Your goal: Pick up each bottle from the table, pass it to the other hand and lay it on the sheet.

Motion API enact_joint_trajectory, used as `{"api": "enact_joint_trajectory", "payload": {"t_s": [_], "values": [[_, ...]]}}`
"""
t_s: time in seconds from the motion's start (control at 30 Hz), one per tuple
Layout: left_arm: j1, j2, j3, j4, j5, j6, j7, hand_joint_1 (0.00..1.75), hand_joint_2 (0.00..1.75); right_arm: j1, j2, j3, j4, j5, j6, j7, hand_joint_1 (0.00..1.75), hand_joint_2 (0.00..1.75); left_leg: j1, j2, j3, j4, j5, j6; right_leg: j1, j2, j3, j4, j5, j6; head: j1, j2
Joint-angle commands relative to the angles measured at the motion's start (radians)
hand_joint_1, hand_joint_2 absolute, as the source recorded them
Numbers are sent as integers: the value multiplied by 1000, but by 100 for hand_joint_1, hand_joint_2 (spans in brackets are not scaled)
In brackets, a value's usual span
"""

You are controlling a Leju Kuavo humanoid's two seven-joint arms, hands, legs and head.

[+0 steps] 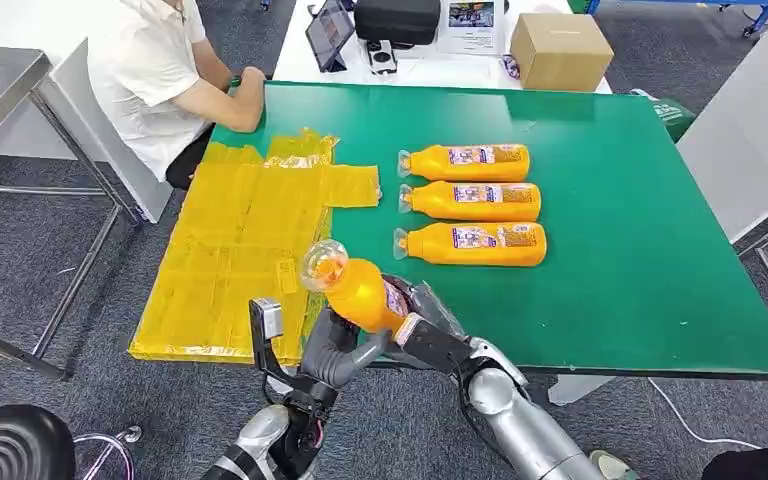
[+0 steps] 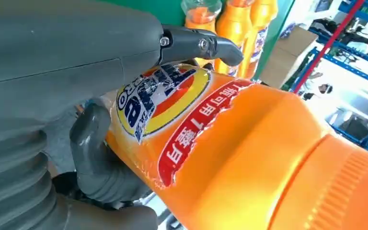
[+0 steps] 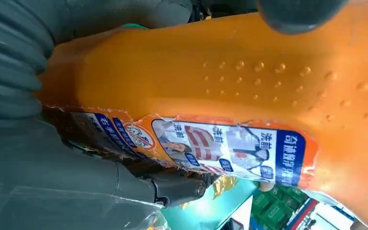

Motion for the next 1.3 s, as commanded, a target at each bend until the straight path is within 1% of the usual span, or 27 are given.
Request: {"api": "enact_joint_trajectory", "payload": {"t_s": [0.03,0.1,0.13,0.17,0.2,0.3,0.33,0.37,0.4,0.43,0.47,0.5,0.53,0.63,0.67,0.73,0.77,0.8,0.83,0.87,0.9,0.93,0.97,1.0,1.17,1.27,1.3], "values": [[-51,5,-57,-14,-14,-35,0,175,175,-23,10,65,88,2,12,13,175,175,1,0,5,0,-2,-2,1,0,4,0,-2,-2,0,0],[-51,0,-46,-7,-21,-36,-4,175,175,-20,4,75,79,11,13,11,175,175,1,-1,3,0,-1,-1,1,-1,3,0,-1,-2,1,0],[-51,-1,-41,-8,-24,-42,-10,175,175,-19,4,77,78,11,19,9,175,175,1,0,8,-1,-3,-2,1,0,7,0,-3,-4,1,0],[-51,-3,-38,-7,-24,-42,-12,175,175,-17,4,78,76,11,18,9,175,175,0,0,3,0,-1,-1,0,0,3,0,-2,-2,0,0],[-51,-6,-31,-9,-30,-38,-17,175,175,-15,4,82,72,11,22,8,175,175,0,0,5,0,-2,-2,0,0,5,0,-2,-3,1,0],[-55,-13,-18,-8,-44,-15,-28,175,175,-2,4,89,52,3,37,0,175,175,1,-1,3,0,-1,-1,1,-1,3,0,-2,-2,1,0],[-56,-13,-13,-9,-51,-9,-32,89,175,4,2,96,43,9,35,0,175,175,1,-1,1,0,-1,-1,1,-1,2,0,-1,-1,0,0],[-57,-13,-11,-10,-51,-8,-31,54,175,6,2,98,42,9,35,0,175,175,0,-1,7,-1,-3,-2,1,-1,7,0,-3,-3,1,0],[-55,-15,0,-13,-43,-3,-32,143,175,10,-2,110,33,30,21,-3,175,175,1,-2,3,0,-1,-1,1,-2,4,0,-2,-2,1,0],[-54,-17,9,-15,-36,0,-31,145,175,15,-1,111,28,33,15,-3,175,175,1,-2,5,0,-2,-2,1,-2,5,0,-3,-3,1,0],[-50,-16,15,-29,-26,-8,-29,82,175,23,0,114,19,33,14,-3,175,175,1,-1,4,0,-2,-1,1,-2,4,0,-2,-2,0,0],[-47,-12,16,-42,-14,-28,-23,154,175,27,2,117,17,35,12,-3,175,175,1,-1,3,0,-1,-1,1,-1,3,0,-2,-2,1,0],[-46,-6,7,-53,-23,-37,-20,175,175,29,5,119,18,33,12,-3,175,175,1,-2,5,0,-3,-2,1,-2,5,1,-3,-3,0,0],[-39,-3,-5,-52,-27,-47,-7,175,175,37,11,105,17,10,18,-9,175,175,1,-1,2,0,-1,-1,1,-2,2,0,-1,-2,0,0],[-36,-2,-6,-49,-28,-51,-7,175,175,41,10,103,10,7,20,-10,175,175,1,-2,4,0,-2,-2,1,-2,4,0,-3,-2,0,0],[-31,1,-11,-49,-35,-61,-13,175,175,48,7,98,0,0,25,-10,175,175,0,-1,2,0,0,-1,0,-2,1,0,-1,-1,0,0],[-28,4,-10,-54,-27,-80,-10,175,175,53,5,93,-9,-3,25,-10,175,175,1,-2,4,0,-2,-1,1,-2,4,0,-3,-2,1,0],[-25,6,-7,-61,-28,-81,-11,175,175,55,5,88,-12,0,18,-5,155,175,1,-1,3,0,-1,-1,1,-2,3,0,-2,-2,1,0],[-23,8,-5,-69,-30,-82,-13,175,175,57,6,84,-17,1,12,-3,30,175,1,-1,2,0,-1,-1,1,-1,2,0,-2,-2,0,0],[-18,13,-2,-89,-37,-83,-16,175,175,63,8,76,-32,5,-4,0,5,175,1,-2,4,0,-2,-2,1,-2,4,0,-3,-2,1,0],[-6,13,9,-115,-39,-84,-13,175,175,71,12,69,-54,24,-34,5,0,175,1,-1,2,0,-1,-1,1,-2,2,0,-2,-2,0,0],[5,17,11,-140,-42,-87,-5,175,175,81,16,67,-78,41,-59,10,0,175,1,-1,3,0,-2,-1,1,-2,3,0,-2,-2,1,0],[9,22,9,-151,-43,-89,3,175,175,86,18,67,-90,47,-69,13,0,175,1,0,1,0,-1,-1,1,-1,0,0,-1,-1,0,0],[11,24,10,-155,-43,-90,5,175,175,88,21,69,-94,50,-71,16,0,175,1,0,2,0,-2,-1,1,-1,2,1,-2,-2,1,0],[11,24,10,-155,-43,-90,5,175,175,88,21,69,-94,50,-71,16,0,175,1,0,1,0,-1,-1,1,0,1,0,-1,-2,1,0],[15,26,11,-163,-42,-90,11,175,175,94,22,67,-106,56,-81,21,0,175,1,0,5,1,-3,-2,1,0,4,1,-4,-3,1,0],[18,27,10,-164,-42,-90,11,175,175,97,22,70,-109,57,-84,22,0,175,1,0,2,0,-1,-1,1,0,2,0,-2,-2,1,0]]}}
